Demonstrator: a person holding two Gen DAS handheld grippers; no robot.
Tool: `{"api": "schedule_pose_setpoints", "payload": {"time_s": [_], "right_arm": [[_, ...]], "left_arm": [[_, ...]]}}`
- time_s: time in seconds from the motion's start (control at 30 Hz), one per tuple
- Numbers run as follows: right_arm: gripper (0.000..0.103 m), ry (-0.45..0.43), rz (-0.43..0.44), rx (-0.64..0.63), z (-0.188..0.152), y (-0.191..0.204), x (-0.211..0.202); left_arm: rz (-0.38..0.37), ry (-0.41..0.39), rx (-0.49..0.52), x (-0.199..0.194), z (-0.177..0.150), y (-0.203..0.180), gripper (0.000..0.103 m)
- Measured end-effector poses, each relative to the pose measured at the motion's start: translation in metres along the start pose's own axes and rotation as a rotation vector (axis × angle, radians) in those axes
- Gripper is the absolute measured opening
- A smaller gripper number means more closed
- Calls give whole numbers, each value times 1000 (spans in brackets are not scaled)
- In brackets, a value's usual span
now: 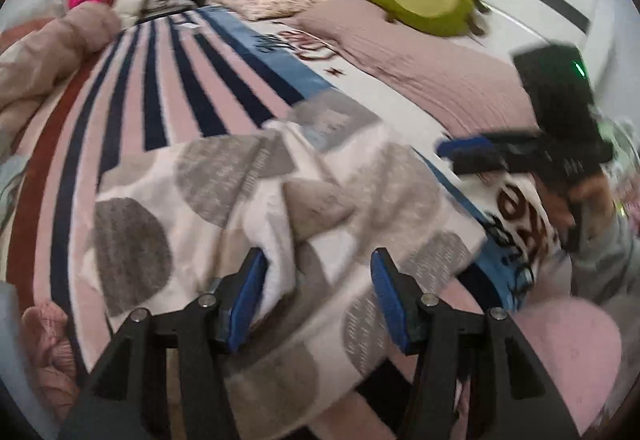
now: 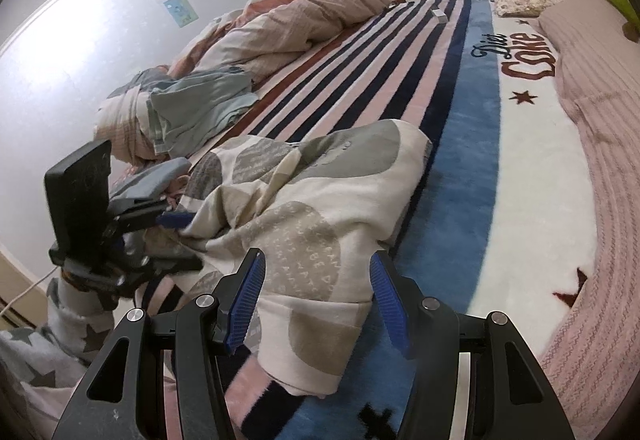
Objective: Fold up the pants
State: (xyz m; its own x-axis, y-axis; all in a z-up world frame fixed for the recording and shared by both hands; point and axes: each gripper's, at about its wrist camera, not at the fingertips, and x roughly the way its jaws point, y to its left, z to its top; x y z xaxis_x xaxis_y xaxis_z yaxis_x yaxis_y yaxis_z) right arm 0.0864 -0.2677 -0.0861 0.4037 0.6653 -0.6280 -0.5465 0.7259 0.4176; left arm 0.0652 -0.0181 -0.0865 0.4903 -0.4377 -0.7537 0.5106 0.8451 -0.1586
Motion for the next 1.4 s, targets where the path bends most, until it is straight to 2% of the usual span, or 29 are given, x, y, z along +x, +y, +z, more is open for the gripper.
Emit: {"api": "schedule_pose_setpoints", "payload": {"time_s": [0.13,0.27,0.4,0.57,0.67,0.73,0.83,0.87,0.93,1.0,1.1,1.17,1.23,1.27,1.37,1.4], "right_arm": [[51,1,-2,5,-2,-2,0],[51,0,-5,13,-3,-4,-2],[51,1,-9,18,-4,-6,-3],[51,3,-7,17,-1,-5,-2],[51,7,-6,17,0,-4,2],[51,16,-7,14,2,-2,7],[51,33,-13,14,3,-2,16],[51,43,-17,15,4,-2,20],[51,60,-32,16,4,-3,26],[51,74,-40,19,6,-4,32],[51,77,-43,26,7,-6,32],[52,70,-45,26,8,-7,31],[60,64,-40,33,10,-8,30],[60,66,-34,39,10,-9,31],[66,87,-30,50,10,-11,40],[73,93,-20,58,9,-12,43]], "left_arm": [[2,3,-57,12,9,20,36],[21,23,-86,24,9,27,6],[74,-87,-114,1,14,30,3],[237,-228,-185,-39,19,50,3],[335,-242,-235,-45,16,72,3],[357,-225,-270,-40,11,89,3],[348,-165,-332,-21,1,108,5],[340,-134,-353,-13,-1,113,9],[367,-101,-367,-6,-4,116,24],[421,-102,-375,-11,-5,115,48],[432,-144,-391,-30,-5,110,60],[369,-166,-378,-41,-7,102,70],[293,-147,-358,-44,-9,93,71],[275,-127,-360,-41,-11,91,71],[264,-59,-409,-24,-20,90,71],[258,-35,-428,-17,-24,91,71]]}}
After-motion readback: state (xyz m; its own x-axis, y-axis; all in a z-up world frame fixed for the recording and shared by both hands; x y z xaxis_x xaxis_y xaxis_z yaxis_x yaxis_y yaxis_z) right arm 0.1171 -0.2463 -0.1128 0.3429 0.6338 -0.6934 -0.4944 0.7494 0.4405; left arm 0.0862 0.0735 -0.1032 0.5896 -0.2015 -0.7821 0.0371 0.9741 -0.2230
